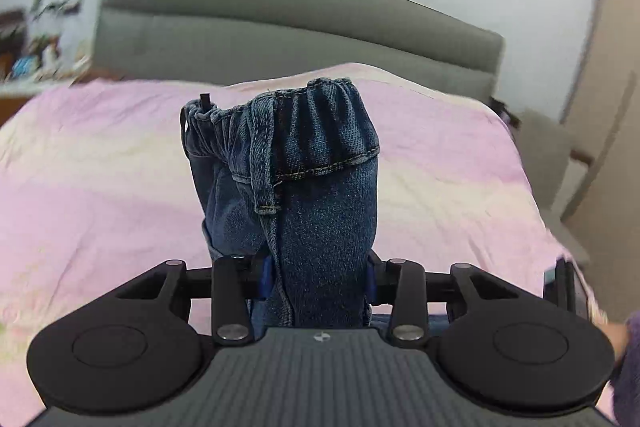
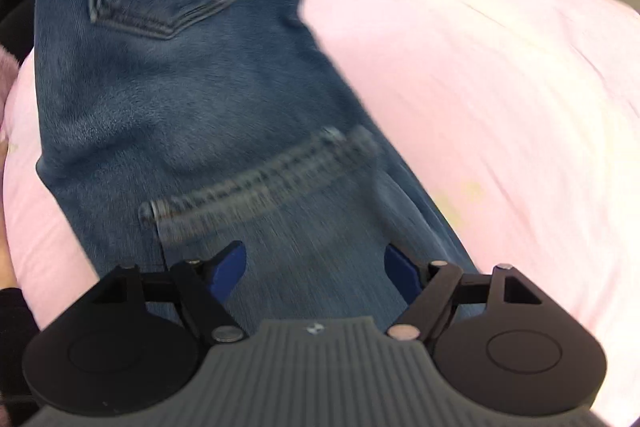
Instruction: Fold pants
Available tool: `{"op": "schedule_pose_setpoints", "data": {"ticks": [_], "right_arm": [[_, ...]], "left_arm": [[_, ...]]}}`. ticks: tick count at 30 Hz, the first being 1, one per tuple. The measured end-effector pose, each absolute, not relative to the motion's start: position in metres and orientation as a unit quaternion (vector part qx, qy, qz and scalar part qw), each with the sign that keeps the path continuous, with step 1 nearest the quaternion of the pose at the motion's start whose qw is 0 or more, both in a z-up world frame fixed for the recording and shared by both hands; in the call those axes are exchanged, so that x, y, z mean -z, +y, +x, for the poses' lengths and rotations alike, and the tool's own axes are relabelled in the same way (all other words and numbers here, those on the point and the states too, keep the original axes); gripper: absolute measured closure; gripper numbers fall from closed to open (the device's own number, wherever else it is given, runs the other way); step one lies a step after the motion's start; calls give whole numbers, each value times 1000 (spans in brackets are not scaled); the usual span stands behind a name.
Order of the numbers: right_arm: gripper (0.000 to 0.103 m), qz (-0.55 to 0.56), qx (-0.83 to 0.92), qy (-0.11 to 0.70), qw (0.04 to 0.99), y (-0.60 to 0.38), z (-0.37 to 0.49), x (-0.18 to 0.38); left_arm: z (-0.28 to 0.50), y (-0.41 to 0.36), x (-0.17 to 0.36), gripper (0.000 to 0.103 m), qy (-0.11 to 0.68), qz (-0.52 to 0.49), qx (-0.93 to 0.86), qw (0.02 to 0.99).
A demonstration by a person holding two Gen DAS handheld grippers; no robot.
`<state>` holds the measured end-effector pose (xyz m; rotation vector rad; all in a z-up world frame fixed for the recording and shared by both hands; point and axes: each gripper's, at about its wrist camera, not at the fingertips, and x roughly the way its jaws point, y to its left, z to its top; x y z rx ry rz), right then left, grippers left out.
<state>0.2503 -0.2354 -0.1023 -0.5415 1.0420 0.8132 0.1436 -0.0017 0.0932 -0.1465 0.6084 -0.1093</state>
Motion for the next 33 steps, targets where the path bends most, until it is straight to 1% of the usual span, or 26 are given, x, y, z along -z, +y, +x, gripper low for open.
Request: {"op": "schedule_pose_setpoints", "data": {"ticks": [4, 7, 14, 18, 22, 25, 27, 28, 29, 30, 33], "right_arm": [[30, -156, -321, 504, 787, -305, 245, 91], [30, -118, -291, 509, 801, -345, 232, 86], [30, -94, -256, 524, 807, -403, 208, 93], [30, -89, -243, 521, 813, -419, 194, 96], [30, -98, -239, 532, 807, -422, 186, 102], [30, -103, -238, 540, 801, -420, 181, 105], [30, -110, -237, 543, 798, -418, 179, 101], [29, -114, -237, 543, 798, -418, 180, 100], [29, -116, -236, 542, 798, -416, 177, 96], [29, -116, -236, 542, 798, -416, 177, 92], [29, -102, -234, 541, 801, -414, 176, 77]], "left_arm": [[153, -78, -86, 58, 310, 18, 89, 946], [164, -131, -67, 59, 333, 59, 130, 932], [180, -222, 0, 60, 420, 120, 214, 873], [168, -255, 36, 60, 432, 183, 230, 853], [169, -266, 51, 51, 452, 217, 261, 825], [176, -263, 57, 44, 470, 206, 282, 811], [181, -255, 56, 32, 475, 169, 304, 809], [183, -246, 52, 26, 490, 119, 325, 800], [184, -235, 51, 26, 505, 73, 342, 789], [187, -229, 49, 25, 507, 49, 344, 789], [175, -215, 38, 25, 481, 72, 326, 810]]}}
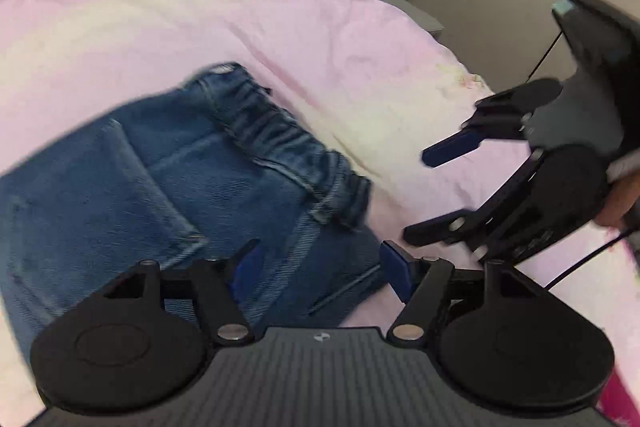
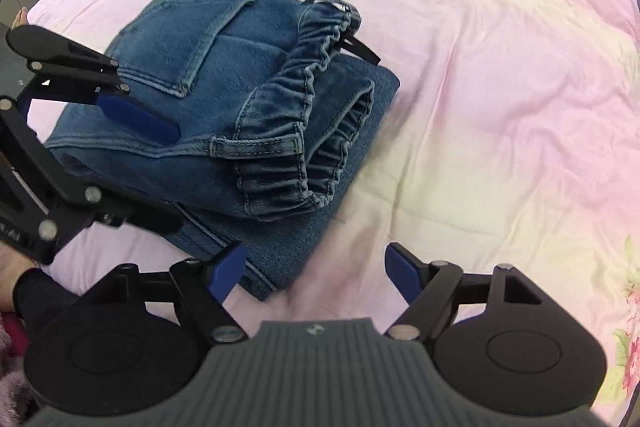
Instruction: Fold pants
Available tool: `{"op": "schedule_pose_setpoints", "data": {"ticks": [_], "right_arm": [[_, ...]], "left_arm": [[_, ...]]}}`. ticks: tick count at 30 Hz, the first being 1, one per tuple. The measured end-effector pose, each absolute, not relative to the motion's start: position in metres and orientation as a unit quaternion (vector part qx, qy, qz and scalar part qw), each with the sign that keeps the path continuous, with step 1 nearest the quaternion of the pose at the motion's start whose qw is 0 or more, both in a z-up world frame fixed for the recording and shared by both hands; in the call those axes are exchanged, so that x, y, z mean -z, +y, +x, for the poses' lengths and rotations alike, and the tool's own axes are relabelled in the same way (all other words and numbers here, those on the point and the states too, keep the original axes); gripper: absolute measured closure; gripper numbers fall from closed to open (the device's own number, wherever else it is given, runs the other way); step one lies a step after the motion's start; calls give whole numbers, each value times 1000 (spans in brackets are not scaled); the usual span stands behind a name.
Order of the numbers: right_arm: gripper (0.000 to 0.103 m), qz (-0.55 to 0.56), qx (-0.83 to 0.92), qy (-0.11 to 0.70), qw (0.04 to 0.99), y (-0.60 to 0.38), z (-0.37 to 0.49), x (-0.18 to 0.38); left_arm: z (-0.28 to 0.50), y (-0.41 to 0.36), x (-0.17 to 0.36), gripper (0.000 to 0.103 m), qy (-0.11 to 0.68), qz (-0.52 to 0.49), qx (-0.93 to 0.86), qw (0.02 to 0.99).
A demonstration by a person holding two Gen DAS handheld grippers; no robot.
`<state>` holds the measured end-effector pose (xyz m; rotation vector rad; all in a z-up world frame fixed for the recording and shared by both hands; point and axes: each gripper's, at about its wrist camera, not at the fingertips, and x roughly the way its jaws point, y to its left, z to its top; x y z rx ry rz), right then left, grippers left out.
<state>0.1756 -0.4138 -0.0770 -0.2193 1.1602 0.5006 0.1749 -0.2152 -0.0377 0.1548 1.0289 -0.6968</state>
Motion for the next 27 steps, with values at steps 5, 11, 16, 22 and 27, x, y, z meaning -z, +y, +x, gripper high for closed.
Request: {"op": "schedule_pose_setpoints", "data": {"ticks": [5, 11, 16, 22, 27], "right_arm": [[29, -49, -235, 526, 816, -411, 183, 53], [35, 36, -211, 525, 824, -396, 214, 60], [46, 97, -182, 528, 824, -390, 242, 75], [71, 151, -160, 549, 806, -392, 264, 95], [95, 148, -160, 523, 824, -385, 250, 56]], "left_arm": [[153, -172, 27, 23, 464, 119, 299, 825], [139, -103, 40, 21, 471, 116, 227, 844], [116, -64, 62, 20, 485, 77, 191, 850], [98, -47, 99, 22, 514, 76, 154, 840], [102, -33, 107, 69, 532, 45, 121, 837]]}}
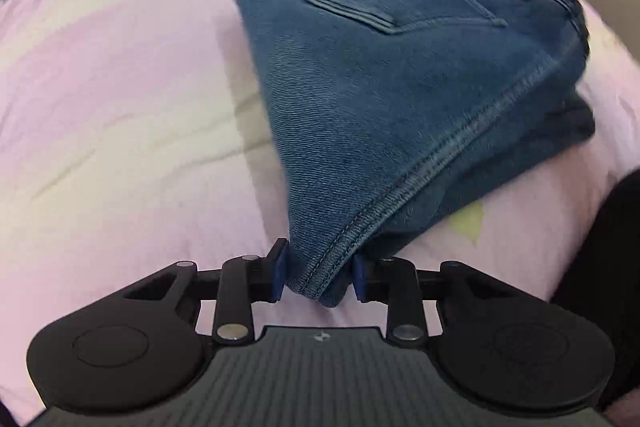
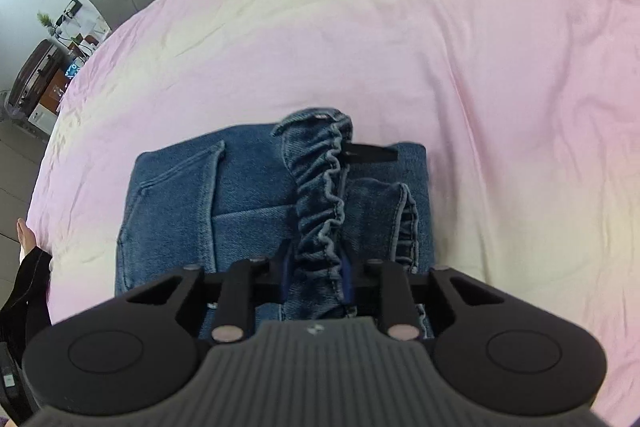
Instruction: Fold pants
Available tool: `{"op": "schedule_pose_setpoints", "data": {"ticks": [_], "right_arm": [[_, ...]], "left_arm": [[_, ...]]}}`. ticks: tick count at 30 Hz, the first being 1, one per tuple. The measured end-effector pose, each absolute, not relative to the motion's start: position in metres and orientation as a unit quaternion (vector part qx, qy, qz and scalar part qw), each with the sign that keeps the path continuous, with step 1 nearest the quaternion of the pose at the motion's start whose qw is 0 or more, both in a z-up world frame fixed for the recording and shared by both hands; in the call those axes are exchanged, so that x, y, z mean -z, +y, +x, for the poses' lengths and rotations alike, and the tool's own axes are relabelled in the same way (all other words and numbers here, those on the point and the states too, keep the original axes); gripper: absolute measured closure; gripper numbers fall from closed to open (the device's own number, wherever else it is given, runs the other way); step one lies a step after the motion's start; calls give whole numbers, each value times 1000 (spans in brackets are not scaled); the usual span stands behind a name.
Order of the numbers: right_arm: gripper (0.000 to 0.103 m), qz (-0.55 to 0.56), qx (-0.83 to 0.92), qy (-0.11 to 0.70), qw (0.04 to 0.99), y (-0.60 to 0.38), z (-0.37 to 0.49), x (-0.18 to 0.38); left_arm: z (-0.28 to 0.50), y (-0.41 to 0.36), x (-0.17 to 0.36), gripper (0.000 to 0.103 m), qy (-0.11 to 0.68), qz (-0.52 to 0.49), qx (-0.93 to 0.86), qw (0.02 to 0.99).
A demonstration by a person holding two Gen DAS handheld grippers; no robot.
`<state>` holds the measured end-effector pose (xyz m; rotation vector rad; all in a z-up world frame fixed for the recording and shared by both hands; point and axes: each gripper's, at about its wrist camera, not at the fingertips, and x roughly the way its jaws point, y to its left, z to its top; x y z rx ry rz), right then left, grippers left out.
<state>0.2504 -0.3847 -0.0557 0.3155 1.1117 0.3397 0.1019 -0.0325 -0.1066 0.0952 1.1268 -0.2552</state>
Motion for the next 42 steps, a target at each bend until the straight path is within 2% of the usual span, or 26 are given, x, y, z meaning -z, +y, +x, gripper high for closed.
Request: {"op": "schedule_pose_setpoints", "data": {"ticks": [3, 6, 17, 21, 24, 27, 28, 29, 33, 37, 42], "right_arm": [[97, 135, -173, 505, 835, -385, 230, 27], [100, 132, -160, 503, 839, -396, 210, 24], [102, 158, -97, 551, 814, -423, 192, 108], [100, 147, -92, 551, 816, -416, 199, 115], [93, 134, -108, 539, 825, -418, 199, 105], [72, 148, -115, 521, 833, -427, 197, 89], [57, 162, -118, 515, 833, -430, 199, 85], [48, 177, -125, 510, 832, -433, 202, 83], [42, 221, -136, 493, 830, -440, 217, 82], [40, 252, -125, 494, 823, -440, 246, 92], [36, 304, -137, 503, 797, -448, 265, 115]], "left_arm": [[102, -22, 104, 71, 528, 22, 127, 839], [100, -15, 106, 72, 530, 9, 125, 839], [102, -10, 107, 71, 548, 27, 129, 826], [105, -10, 96, 72, 552, 29, 139, 821], [103, -7, 82, 70, 553, 25, 148, 820], [101, -6, 66, 69, 550, 10, 170, 817], [102, -4, 58, 69, 540, 1, 178, 822], [104, -3, 49, 68, 528, -11, 184, 829], [137, 2, 27, 57, 493, -65, 169, 851], [182, 4, 35, 43, 489, -130, 145, 850], [219, 1, 64, 41, 502, -174, 124, 838]]}}
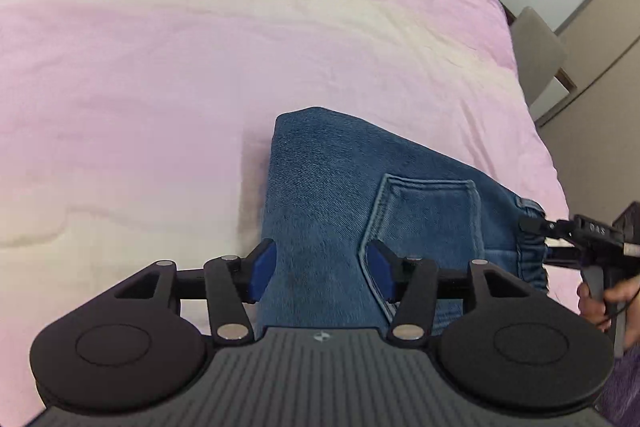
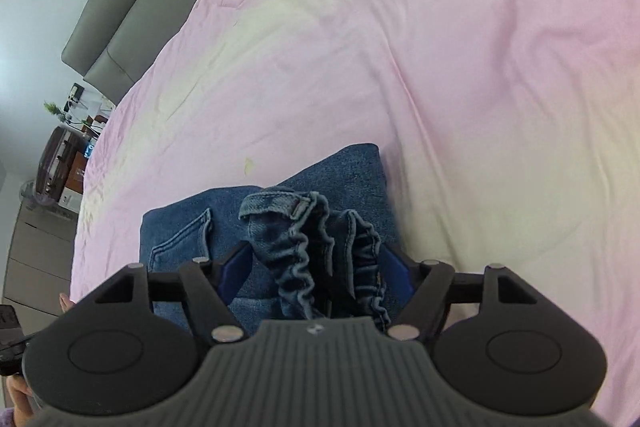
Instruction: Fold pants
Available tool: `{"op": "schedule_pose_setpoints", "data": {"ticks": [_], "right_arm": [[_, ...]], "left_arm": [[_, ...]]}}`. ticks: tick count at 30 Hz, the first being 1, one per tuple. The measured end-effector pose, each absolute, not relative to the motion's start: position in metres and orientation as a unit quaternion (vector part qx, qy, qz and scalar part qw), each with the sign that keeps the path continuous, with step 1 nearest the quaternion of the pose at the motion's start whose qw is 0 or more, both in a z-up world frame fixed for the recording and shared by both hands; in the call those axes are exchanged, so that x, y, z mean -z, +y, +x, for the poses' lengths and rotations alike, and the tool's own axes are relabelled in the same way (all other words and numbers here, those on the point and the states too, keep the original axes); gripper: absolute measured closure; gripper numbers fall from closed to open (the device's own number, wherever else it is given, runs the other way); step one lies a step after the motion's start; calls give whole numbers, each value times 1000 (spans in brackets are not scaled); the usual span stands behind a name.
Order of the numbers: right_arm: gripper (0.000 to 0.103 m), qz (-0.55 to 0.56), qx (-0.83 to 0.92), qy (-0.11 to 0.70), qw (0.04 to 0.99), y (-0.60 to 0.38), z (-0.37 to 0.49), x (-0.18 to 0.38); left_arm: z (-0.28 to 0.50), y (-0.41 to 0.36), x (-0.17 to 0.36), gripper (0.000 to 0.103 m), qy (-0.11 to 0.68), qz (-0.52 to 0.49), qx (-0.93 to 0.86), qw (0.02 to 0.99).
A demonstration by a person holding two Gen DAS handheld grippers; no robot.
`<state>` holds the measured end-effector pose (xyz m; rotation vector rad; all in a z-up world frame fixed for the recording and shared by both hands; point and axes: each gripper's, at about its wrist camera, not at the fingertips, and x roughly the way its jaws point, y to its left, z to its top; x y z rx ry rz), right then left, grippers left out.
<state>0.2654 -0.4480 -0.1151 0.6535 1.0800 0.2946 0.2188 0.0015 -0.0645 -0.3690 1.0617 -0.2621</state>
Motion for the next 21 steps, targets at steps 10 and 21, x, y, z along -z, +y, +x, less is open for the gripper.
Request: {"op": "schedule_pose_setpoints", "data": {"ticks": [10, 21], "right_arm": [[76, 274, -167, 489, 811, -437, 266, 114], [80, 271, -135, 488, 819, -443, 287, 87]], "left_arm": [[237, 1, 97, 62, 522, -230, 101, 815], [243, -15, 84, 73, 520, -187, 101, 827]]}}
